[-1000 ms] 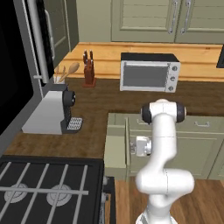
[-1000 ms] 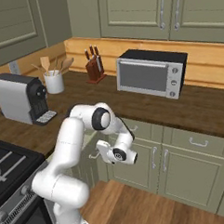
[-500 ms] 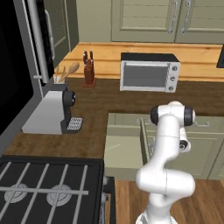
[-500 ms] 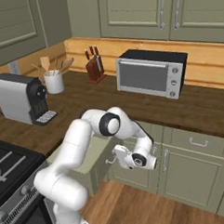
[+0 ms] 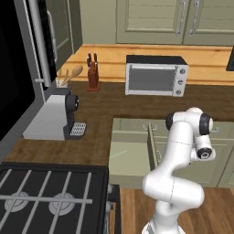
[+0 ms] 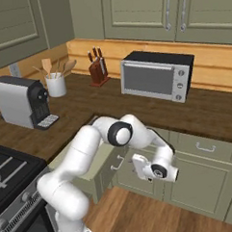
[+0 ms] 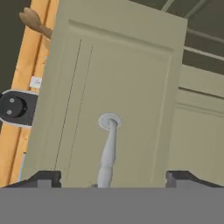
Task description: Take a straw from the drawer in front and place it inside the glass cup on the dining counter.
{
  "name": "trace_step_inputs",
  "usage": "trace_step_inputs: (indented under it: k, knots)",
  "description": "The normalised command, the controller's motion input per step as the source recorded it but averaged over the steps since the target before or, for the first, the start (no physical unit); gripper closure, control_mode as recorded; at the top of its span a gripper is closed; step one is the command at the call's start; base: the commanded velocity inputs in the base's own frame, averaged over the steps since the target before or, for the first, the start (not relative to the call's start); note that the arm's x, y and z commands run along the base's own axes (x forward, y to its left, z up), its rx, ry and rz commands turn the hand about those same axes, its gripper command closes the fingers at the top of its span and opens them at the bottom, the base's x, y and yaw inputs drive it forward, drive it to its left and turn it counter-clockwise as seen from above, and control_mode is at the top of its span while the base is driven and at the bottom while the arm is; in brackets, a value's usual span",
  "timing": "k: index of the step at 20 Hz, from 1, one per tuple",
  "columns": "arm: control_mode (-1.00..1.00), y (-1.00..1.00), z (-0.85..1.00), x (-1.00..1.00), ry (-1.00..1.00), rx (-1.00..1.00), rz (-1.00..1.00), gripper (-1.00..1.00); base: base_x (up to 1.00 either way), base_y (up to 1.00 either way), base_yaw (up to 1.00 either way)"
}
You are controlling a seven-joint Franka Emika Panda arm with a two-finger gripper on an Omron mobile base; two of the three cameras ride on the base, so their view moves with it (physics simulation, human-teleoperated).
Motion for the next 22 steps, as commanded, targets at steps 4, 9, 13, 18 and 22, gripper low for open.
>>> trace_step_inputs:
  k: [4,9,13,18,22]
  knots:
    - [-1.00,-0.06,0.93,-0.44,-0.09,-0.17,-0.03,-1.00,0.00,0.00,0.00]
    - [-1.00,0.44,1.00,-0.26,-0.16,-0.33,0.00,-1.00,0.00,0.00,0.00]
    - [-1.00,0.82,1.00,-0.06,-0.05,-0.42,0.00,-1.00,0.00,0.00,0.00]
    - [-1.00,0.90,1.00,-0.01,0.00,-0.43,0.00,-1.00,0.00,0.00,0.00]
    - [-1.00,0.81,0.94,0.00,0.04,-0.40,0.00,-1.00,0.00,0.00,0.00]
